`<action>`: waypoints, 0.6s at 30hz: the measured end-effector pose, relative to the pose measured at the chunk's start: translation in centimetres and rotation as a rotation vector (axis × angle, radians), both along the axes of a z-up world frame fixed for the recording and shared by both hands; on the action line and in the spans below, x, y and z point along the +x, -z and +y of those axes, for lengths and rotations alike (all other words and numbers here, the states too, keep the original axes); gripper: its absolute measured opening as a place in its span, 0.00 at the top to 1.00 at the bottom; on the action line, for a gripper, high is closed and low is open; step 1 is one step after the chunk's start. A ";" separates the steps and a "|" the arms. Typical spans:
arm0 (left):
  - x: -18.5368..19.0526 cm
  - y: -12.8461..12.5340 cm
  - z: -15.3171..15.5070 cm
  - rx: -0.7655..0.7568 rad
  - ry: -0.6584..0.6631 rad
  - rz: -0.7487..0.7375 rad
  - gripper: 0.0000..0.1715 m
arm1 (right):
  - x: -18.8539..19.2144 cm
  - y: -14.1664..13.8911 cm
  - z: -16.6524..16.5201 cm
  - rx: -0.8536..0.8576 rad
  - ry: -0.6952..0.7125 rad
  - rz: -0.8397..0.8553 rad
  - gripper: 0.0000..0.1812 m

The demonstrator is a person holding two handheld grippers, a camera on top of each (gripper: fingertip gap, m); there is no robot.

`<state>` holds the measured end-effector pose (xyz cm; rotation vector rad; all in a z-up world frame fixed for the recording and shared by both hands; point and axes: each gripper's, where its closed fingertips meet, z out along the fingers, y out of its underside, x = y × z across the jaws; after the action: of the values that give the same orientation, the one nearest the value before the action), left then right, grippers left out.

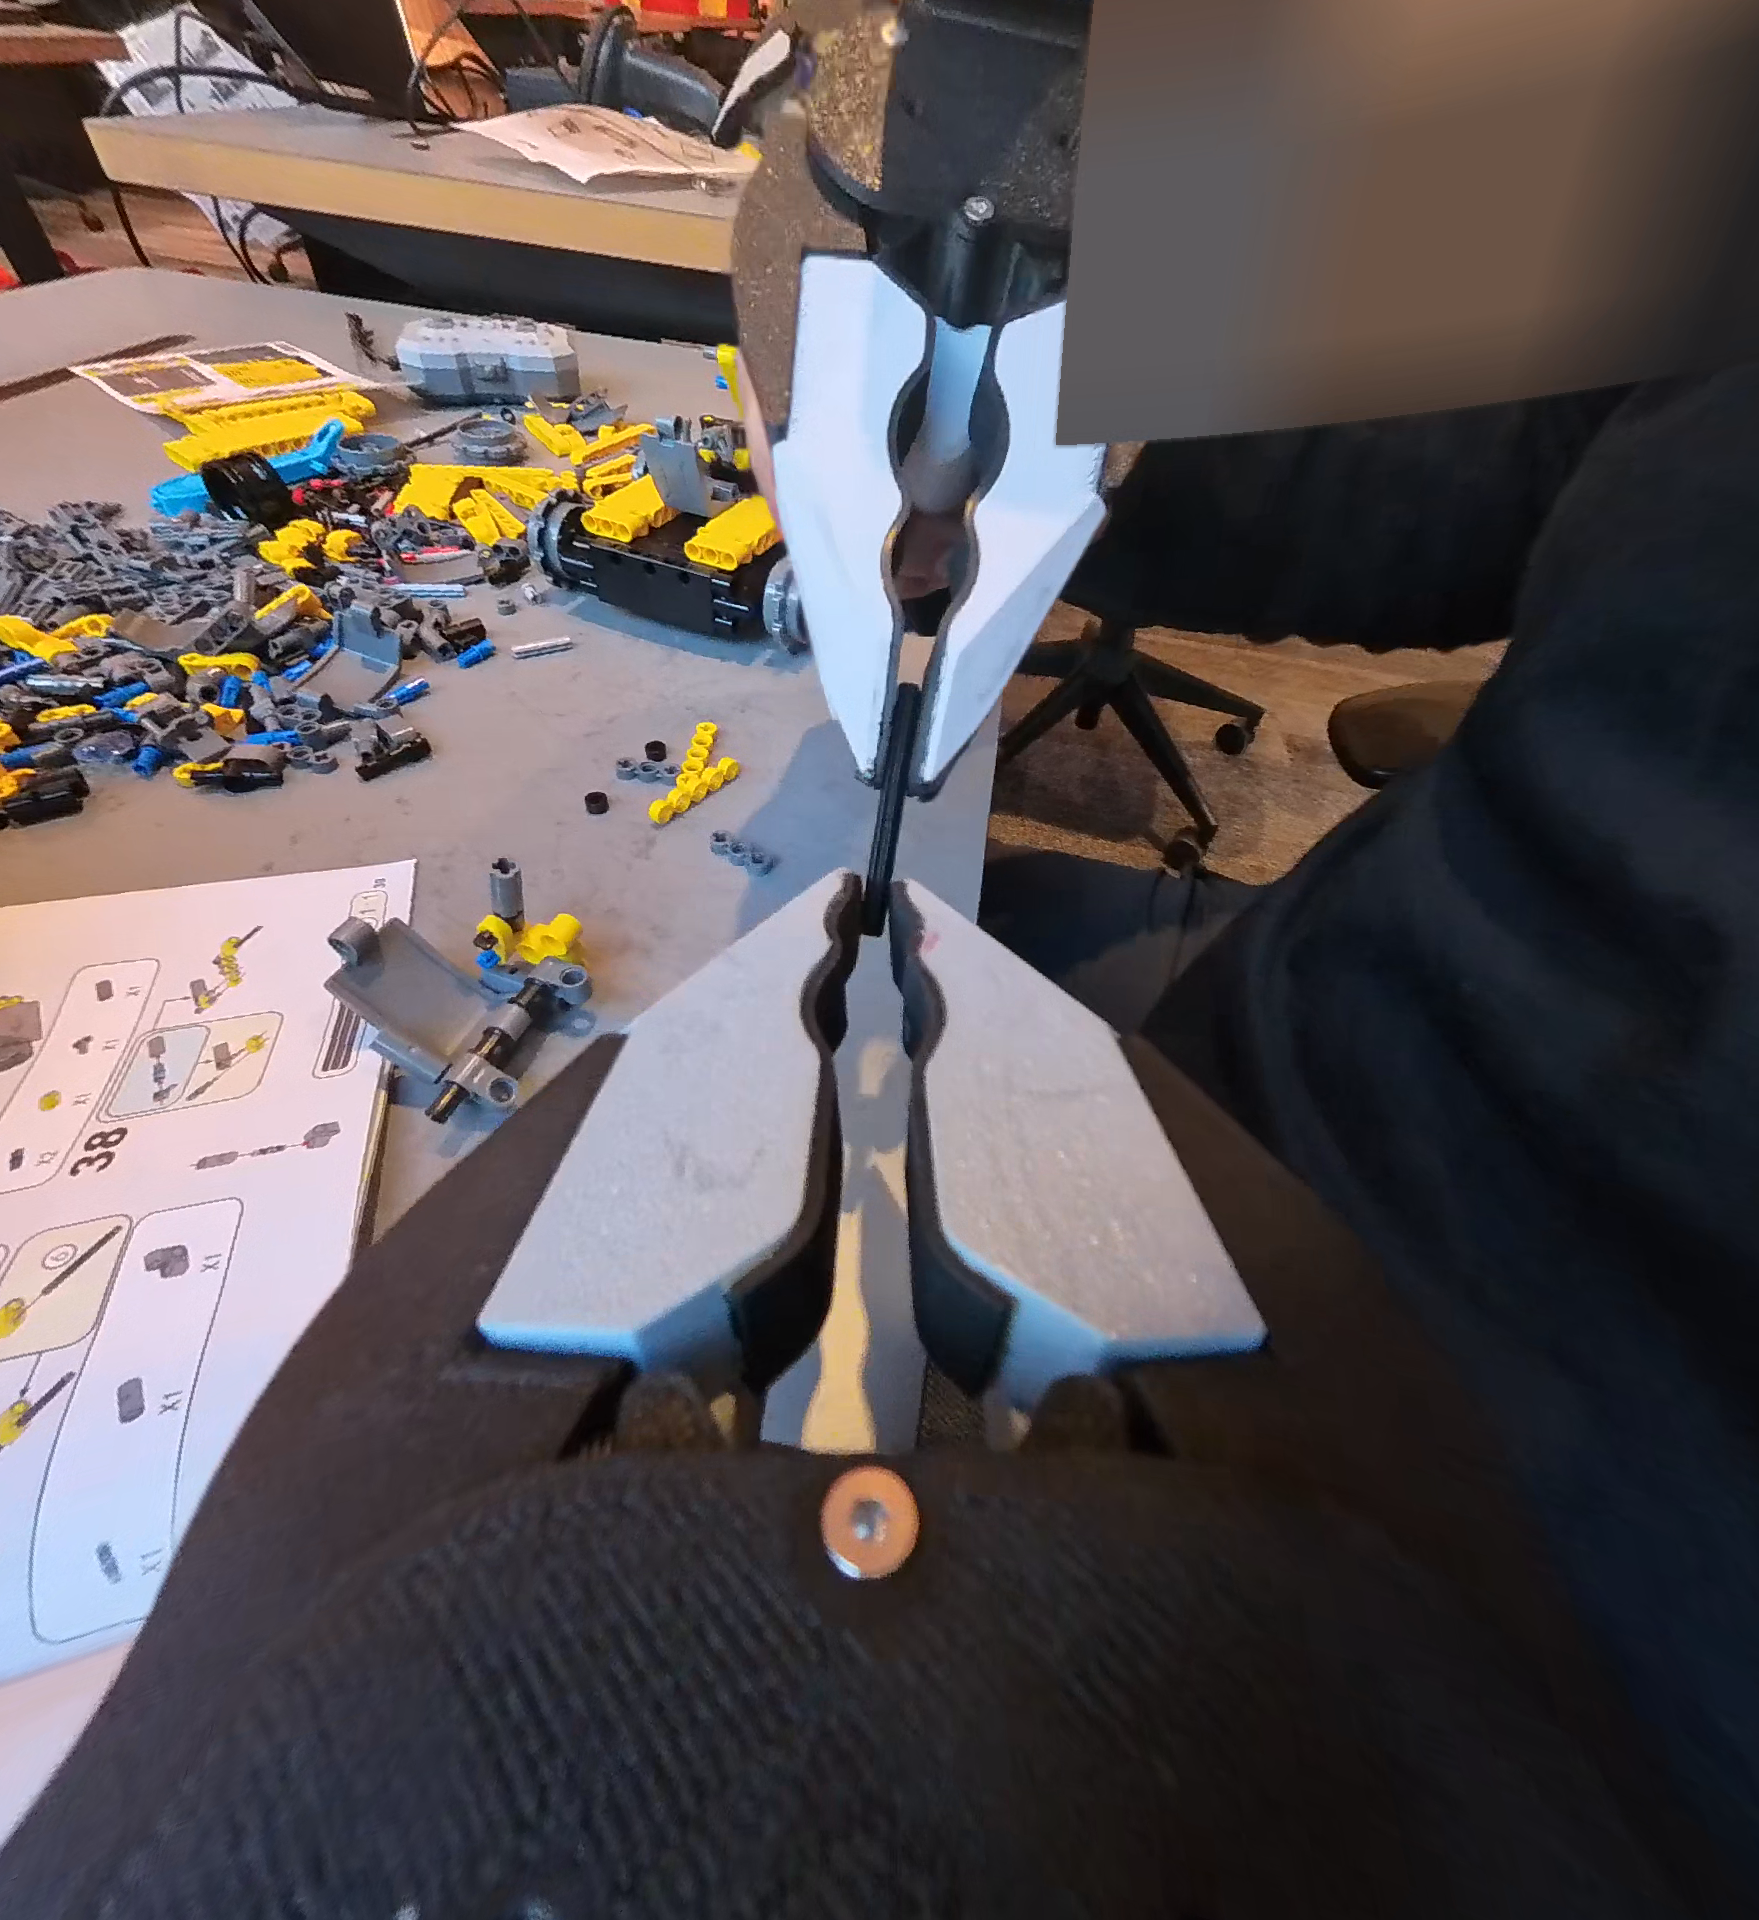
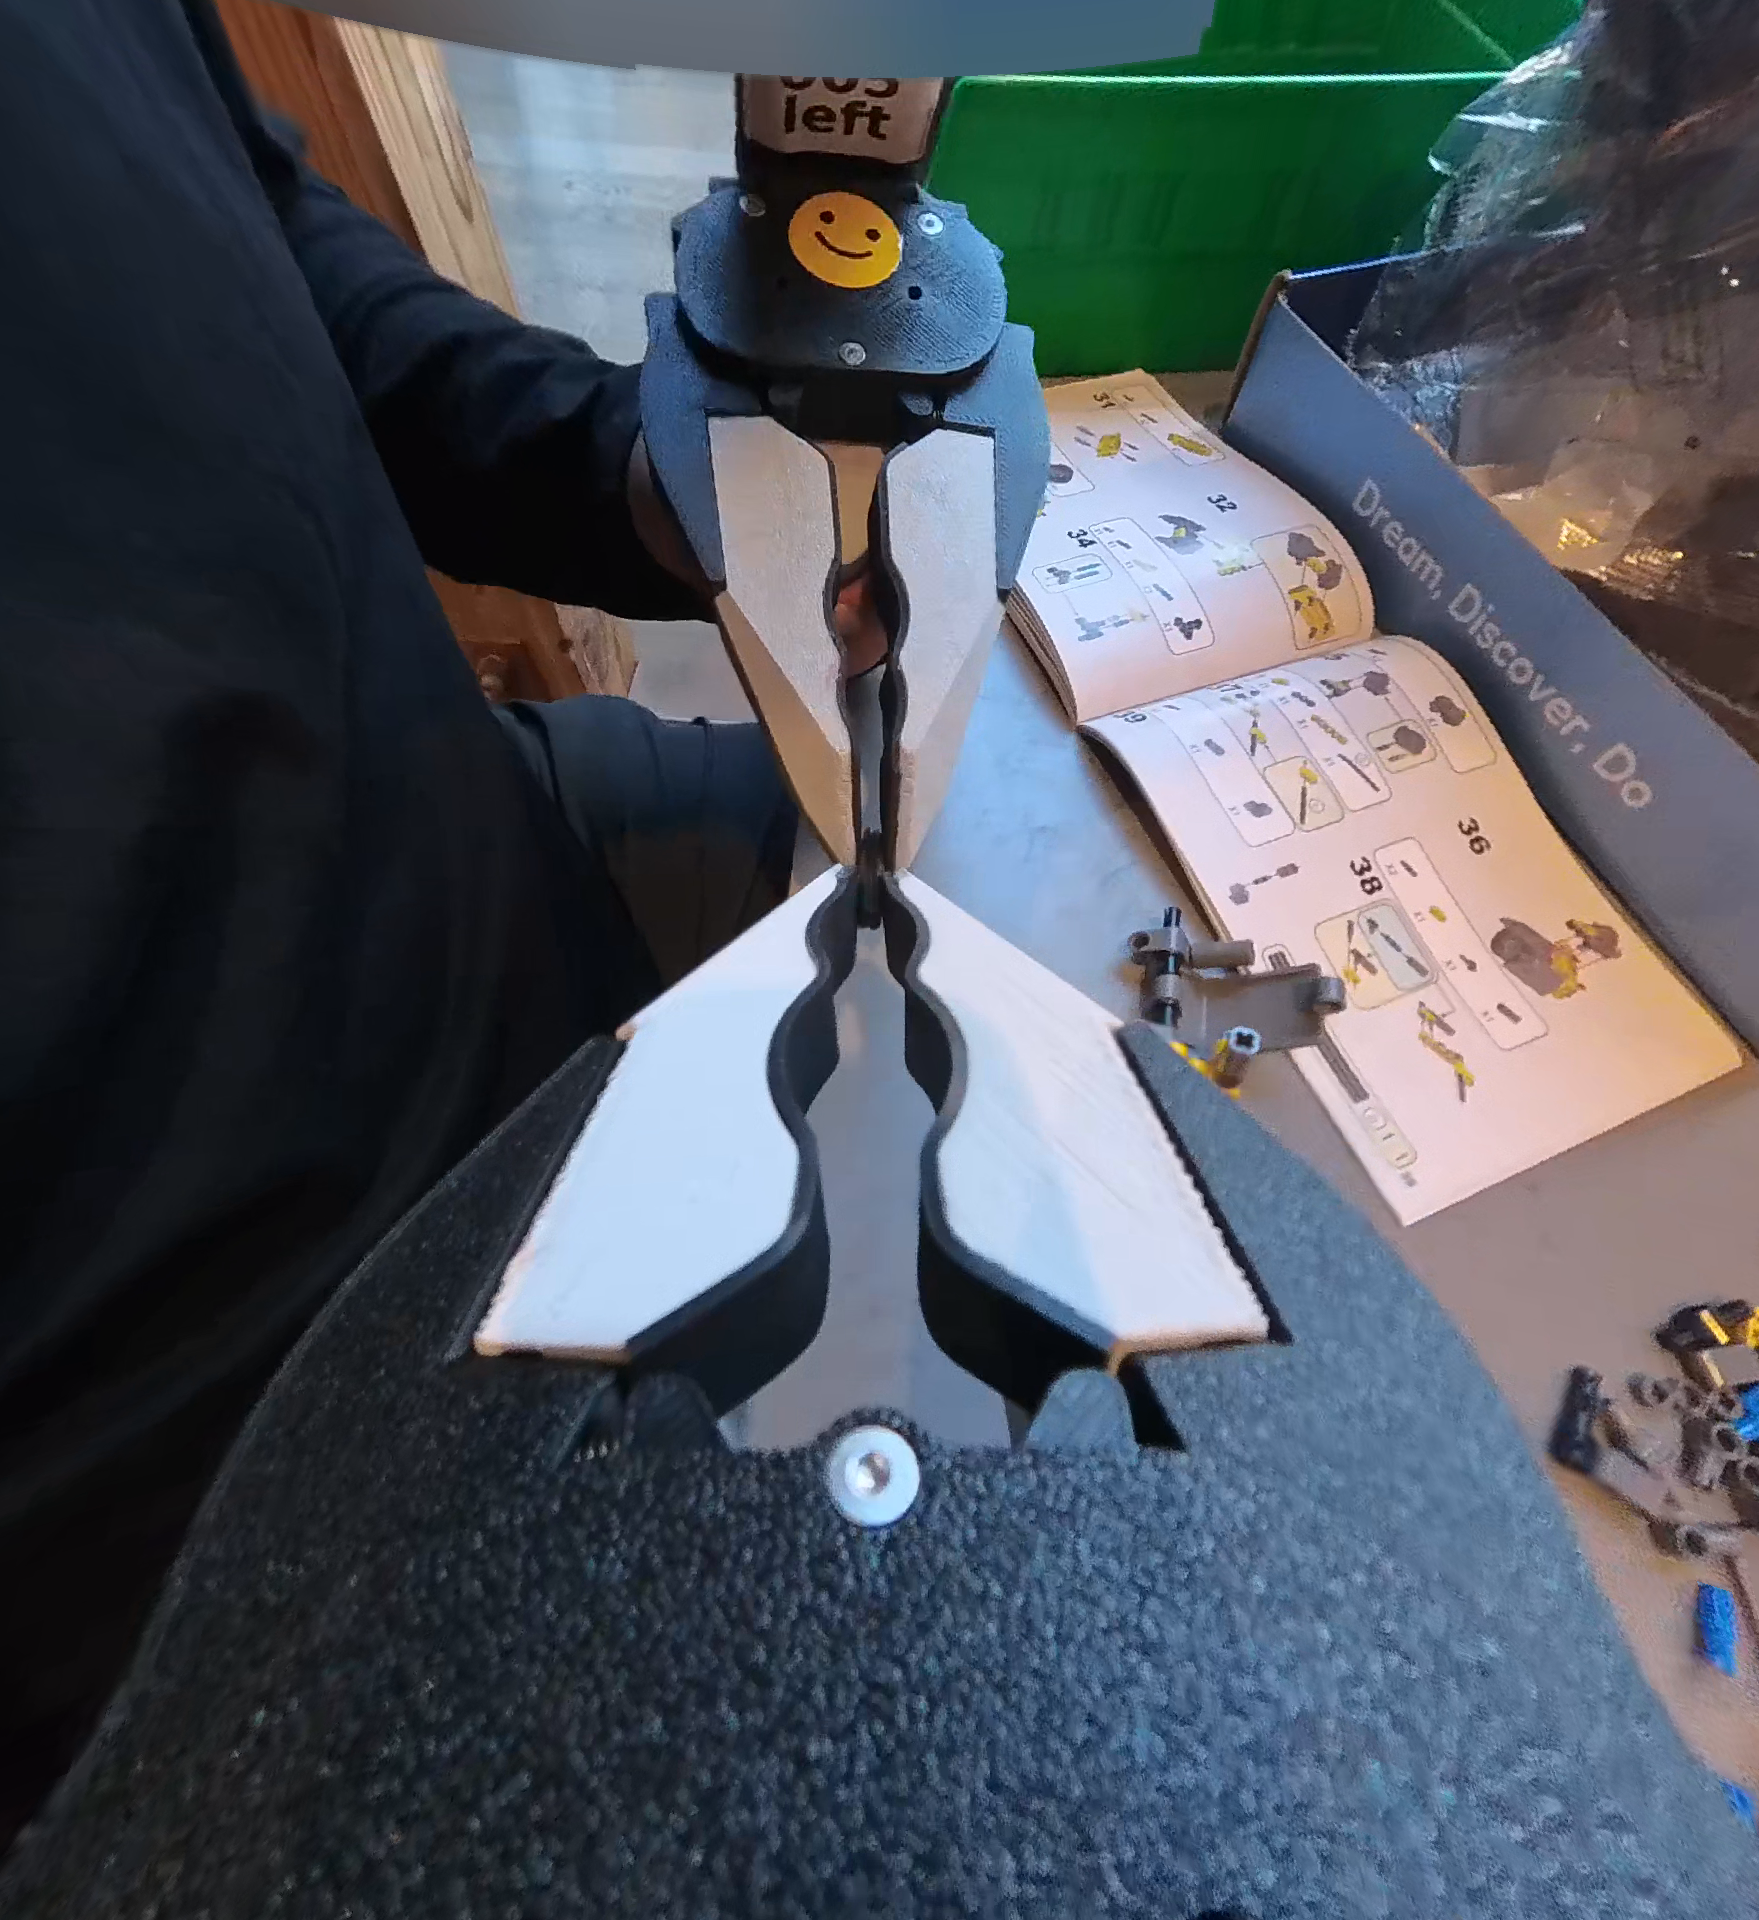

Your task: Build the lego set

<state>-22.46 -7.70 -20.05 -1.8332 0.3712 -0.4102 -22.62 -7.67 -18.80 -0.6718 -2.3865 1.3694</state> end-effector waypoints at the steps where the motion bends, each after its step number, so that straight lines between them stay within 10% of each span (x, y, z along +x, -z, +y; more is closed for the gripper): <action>1: 0.1 0.0 0.0 -0.003 0.004 -0.002 0.98 | 0.1 0.1 0.1 -0.014 0.014 -0.004 0.98; 18: 0.4 1.5 1.0 -0.103 0.014 0.011 0.98 | 2.7 2.3 5.6 -0.120 0.242 -0.096 0.89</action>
<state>-22.07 -6.72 -21.53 -1.9342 0.3773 -0.4358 -19.95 -2.11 -21.07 -1.0429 -2.2174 1.4106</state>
